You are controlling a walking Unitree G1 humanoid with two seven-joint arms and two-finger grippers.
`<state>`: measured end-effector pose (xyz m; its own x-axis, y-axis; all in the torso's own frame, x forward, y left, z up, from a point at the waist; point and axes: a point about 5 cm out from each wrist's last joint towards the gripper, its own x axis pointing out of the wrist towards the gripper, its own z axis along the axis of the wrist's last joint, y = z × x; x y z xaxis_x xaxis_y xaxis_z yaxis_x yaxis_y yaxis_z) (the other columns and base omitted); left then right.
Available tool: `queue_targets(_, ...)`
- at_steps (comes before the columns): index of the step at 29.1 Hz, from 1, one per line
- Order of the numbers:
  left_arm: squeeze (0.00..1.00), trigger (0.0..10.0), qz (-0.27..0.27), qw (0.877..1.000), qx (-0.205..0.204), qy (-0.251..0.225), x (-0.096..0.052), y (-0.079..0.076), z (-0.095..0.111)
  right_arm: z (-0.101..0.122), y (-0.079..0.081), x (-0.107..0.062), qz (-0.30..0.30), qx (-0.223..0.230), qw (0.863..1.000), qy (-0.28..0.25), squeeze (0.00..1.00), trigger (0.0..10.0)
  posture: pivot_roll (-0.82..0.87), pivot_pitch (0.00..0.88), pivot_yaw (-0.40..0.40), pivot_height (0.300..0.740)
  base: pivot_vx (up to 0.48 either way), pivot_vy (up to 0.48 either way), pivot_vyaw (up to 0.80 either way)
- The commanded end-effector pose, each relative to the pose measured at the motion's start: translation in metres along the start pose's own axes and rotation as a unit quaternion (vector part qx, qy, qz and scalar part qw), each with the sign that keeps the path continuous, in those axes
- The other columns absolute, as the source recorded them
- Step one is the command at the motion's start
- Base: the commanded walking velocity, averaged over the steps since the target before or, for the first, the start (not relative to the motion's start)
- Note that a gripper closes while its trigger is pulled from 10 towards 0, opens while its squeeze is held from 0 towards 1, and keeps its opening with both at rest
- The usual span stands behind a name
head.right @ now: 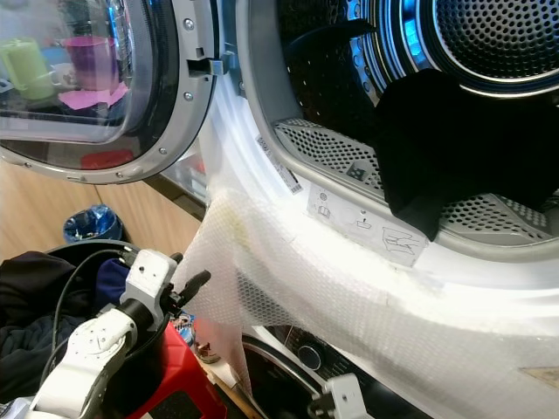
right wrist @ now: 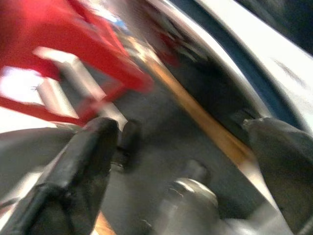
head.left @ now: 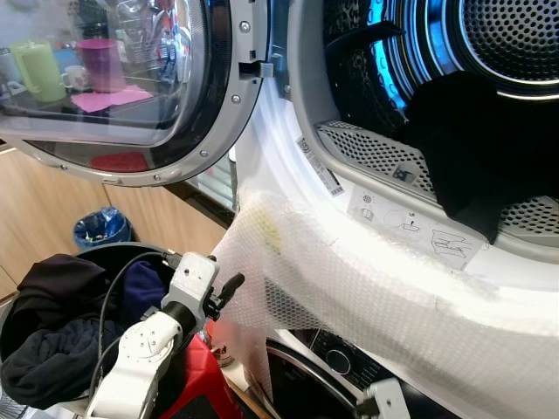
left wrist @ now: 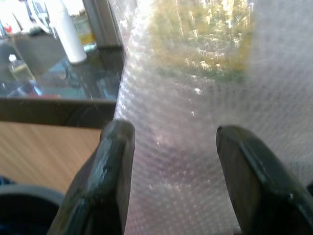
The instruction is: Clothes washing
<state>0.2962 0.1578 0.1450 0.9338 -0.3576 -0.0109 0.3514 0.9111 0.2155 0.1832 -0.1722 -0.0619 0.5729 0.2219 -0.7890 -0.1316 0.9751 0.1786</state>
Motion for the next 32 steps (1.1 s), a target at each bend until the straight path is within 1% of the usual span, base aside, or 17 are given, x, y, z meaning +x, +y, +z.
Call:
queue_targets(1,0.0,10.0,0.001,1.0,-0.001,-0.001,-0.003,0.004,0.006,-0.019,-0.008,0.004,-0.052,0.01,0.998,0.034,0.0,10.0,0.26,0.109,-0.064,0.74,0.0,0.0,0.0)
queue_targets(2,0.0,10.0,-0.004,1.0,0.0,-0.002,-0.004,0.007,0.009,-0.03,-0.005,0.006,-0.059,0.002,0.997,0.054,0.1,10.0,0.27,0.107,-0.065,0.74,0.0,0.0,0.0)
queue_targets(3,0.0,10.0,-0.008,1.0,0.003,-0.001,-0.005,0.009,0.011,-0.036,-0.003,0.007,-0.06,0.003,0.996,0.065,1.0,10.0,0.27,0.106,-0.065,0.74,0.0,0.0,0.0)
queue_targets(6,0.0,10.0,-0.015,1.0,-0.017,0.012,-0.007,0.017,0.013,-0.042,0.002,0.01,-0.056,0.016,0.996,0.066,1.0,10.0,0.3,0.098,-0.07,0.74,0.0,0.0,0.0)
queue_targets(8,0.0,10.0,-0.065,0.997,-0.023,0.046,-0.013,0.019,0.01,-0.045,0.0,0.01,-0.082,0.0,0.994,0.072,1.0,10.0,0.31,0.095,-0.071,0.74,0.0,0.0,0.0)
queue_targets(9,0.0,10.0,-0.115,0.99,-0.022,0.075,-0.022,0.022,0.006,-0.049,-0.001,0.01,-0.103,-0.005,0.992,0.078,0.99,10.0,0.33,0.09,-0.073,0.74,0.0,0.0,0.0)
queue_targets(10,0.0,10.0,-0.115,0.99,-0.022,0.075,-0.022,0.022,0.006,-0.049,-0.001,0.01,-0.103,-0.005,0.992,0.078,0.99,10.0,0.33,0.09,-0.073,0.74,0.0,0.0,0.0)
queue_targets(11,0.0,10.0,-0.147,0.984,0.004,0.101,-0.032,0.028,0.003,-0.049,-0.001,0.01,-0.115,-0.001,0.991,0.075,0.0,10.0,0.34,0.086,-0.069,0.74,0.0,0.0,0.0)
queue_targets(16,0.0,10.0,-0.176,0.97,0.08,0.15,-0.05,0.056,0.008,-0.049,-0.003,0.011,-0.135,-0.006,0.988,0.076,0.0,10.0,0.37,0.081,-0.067,0.74,0.0,0.0,0.0)
queue_targets(19,0.0,10.0,-0.195,0.965,0.087,0.151,-0.053,0.06,0.013,-0.049,-0.002,0.011,-0.129,-0.015,0.988,0.078,0.0,10.0,0.38,0.081,-0.069,0.74,0.0,0.0,0.0)
queue_targets(21,0.0,10.0,-0.279,0.937,0.064,0.199,-0.069,0.063,0.017,-0.047,0.0,0.012,-0.128,-0.015,0.989,0.077,0.0,10.0,0.39,0.082,-0.071,0.74,0.0,0.0,0.0)
queue_targets(23,0.0,10.0,-0.293,0.93,0.084,0.208,-0.072,0.064,0.018,-0.047,0.0,0.013,-0.129,-0.016,0.988,0.078,0.0,10.0,0.39,0.082,-0.071,0.74,0.0,0.0,0.0)
queue_targets(26,0.0,10.0,-0.242,0.937,0.133,0.214,-0.065,0.08,0.02,-0.046,0.0,0.013,-0.129,-0.021,0.989,0.075,0.0,10.0,0.4,0.082,-0.072,0.74,0.0,0.0,0.0)
queue_targets(27,0.0,10.0,-0.194,0.946,0.165,0.202,-0.057,0.089,0.022,-0.044,0.0,0.013,-0.13,-0.024,0.988,0.073,0.0,10.0,0.4,0.082,-0.072,0.74,0.0,0.0,0.0)
queue_targets(29,0.0,10.0,-0.095,0.971,0.157,0.153,-0.04,0.097,0.028,-0.043,-0.001,0.014,-0.134,-0.019,0.988,0.071,0.0,10.0,0.4,0.082,-0.072,0.74,0.0,0.0,0.0)
queue_targets(31,0.0,10.0,-0.002,0.984,0.148,0.098,-0.027,0.1,0.038,-0.043,-0.002,0.013,-0.134,-0.024,0.988,0.071,0.0,10.0,0.4,0.09,-0.071,0.74,0.0,0.0,0.0)
queue_targets(32,0.0,10.0,-0.002,0.984,0.148,0.098,-0.027,0.1,0.038,-0.043,-0.002,0.013,-0.134,-0.024,0.988,0.071,0.0,10.0,0.4,0.09,-0.071,0.74,0.0,0.0,0.0)
